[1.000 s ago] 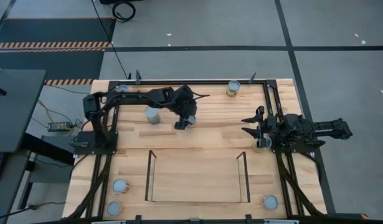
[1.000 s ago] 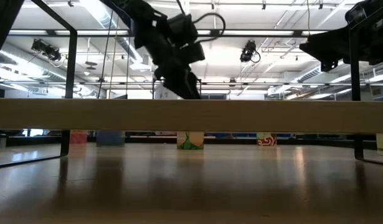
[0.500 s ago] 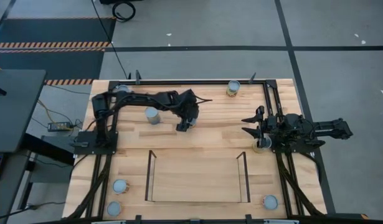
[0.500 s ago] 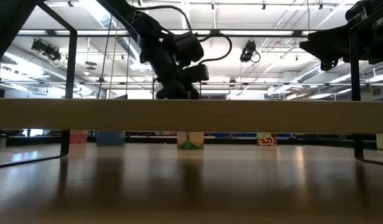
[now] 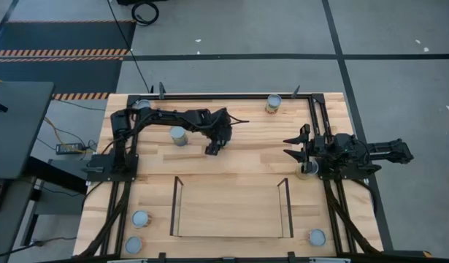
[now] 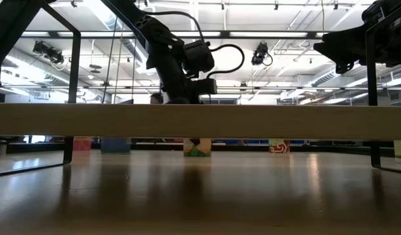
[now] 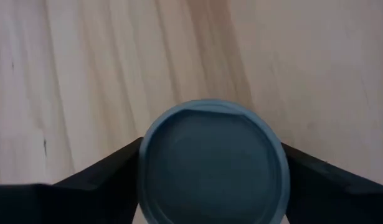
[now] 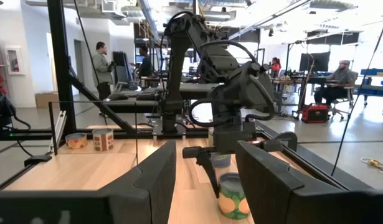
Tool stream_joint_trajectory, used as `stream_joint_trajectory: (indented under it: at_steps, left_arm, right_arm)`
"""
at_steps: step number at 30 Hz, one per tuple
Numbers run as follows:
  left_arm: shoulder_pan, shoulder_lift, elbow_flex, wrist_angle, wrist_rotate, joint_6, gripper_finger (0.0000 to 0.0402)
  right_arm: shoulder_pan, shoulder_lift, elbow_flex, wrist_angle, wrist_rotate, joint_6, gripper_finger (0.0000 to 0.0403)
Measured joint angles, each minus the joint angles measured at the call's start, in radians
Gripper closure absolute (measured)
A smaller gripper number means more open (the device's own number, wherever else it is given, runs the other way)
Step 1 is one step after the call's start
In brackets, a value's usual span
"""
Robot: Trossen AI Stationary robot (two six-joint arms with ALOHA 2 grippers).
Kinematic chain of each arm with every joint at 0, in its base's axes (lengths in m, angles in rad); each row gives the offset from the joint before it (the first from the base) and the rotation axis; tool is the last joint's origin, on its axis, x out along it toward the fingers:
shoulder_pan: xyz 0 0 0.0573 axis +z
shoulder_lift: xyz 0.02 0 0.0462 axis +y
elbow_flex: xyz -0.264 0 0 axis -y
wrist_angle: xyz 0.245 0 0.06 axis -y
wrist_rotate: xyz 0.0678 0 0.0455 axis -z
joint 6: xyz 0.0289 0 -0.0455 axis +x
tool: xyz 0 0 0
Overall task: Pick and place cans onto a shelf
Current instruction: Put the canned diced peaches on the shelf
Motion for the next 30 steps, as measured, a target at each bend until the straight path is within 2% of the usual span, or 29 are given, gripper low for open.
stream_joint_trajectory:
  at_steps: [3, 7, 10, 14, 20, 24, 26, 30]
  left_arm:
    - [-0.012, -0.007, 0.022, -0.069, -0.025, -0.084, 0.0119]
    - [-0.048, -0.049, 0.103, -0.198, -0.05, -0.311, 0.0118]
    - [-0.101, -0.076, 0.169, -0.312, -0.13, -0.502, 0.0111]
    - [-0.208, -0.086, 0.262, -0.449, -0.235, -0.786, 0.0111]
    - [-0.403, -0.078, 0.37, -0.565, -0.3, -1.296, 0.0111]
    - [-0.538, -0.078, 0.382, -0.63, -0.33, -1.587, 0.0111]
    - [-0.606, -0.077, 0.38, -0.678, -0.342, -1.644, 0.0111]
    - [-0.727, -0.077, 0.38, -0.676, -0.389, -1.481, 0.0111]
  right_arm:
    - [0.0, 0.0, 0.0, 0.0, 0.0, 0.0, 0.0229]
    - [0.0, 0.0, 0.0, 0.0, 0.0, 0.0, 0.0229]
    - [0.0, 0.0, 0.0, 0.0, 0.0, 0.0, 0.0229]
    - [0.0, 0.0, 0.0, 0.001, 0.001, 0.0, 0.0229]
    - [0.0, 0.0, 0.0, 0.0, 0.001, 0.0, 0.0229]
    - [0.0, 0.0, 0.0, 0.004, 0.01, -0.04, 0.0229]
    - [0.0, 0.0, 0.0, 0.008, 0.009, -0.057, 0.0229]
    - [0.0, 0.0, 0.0, 0.008, 0.009, -0.053, 0.0229]
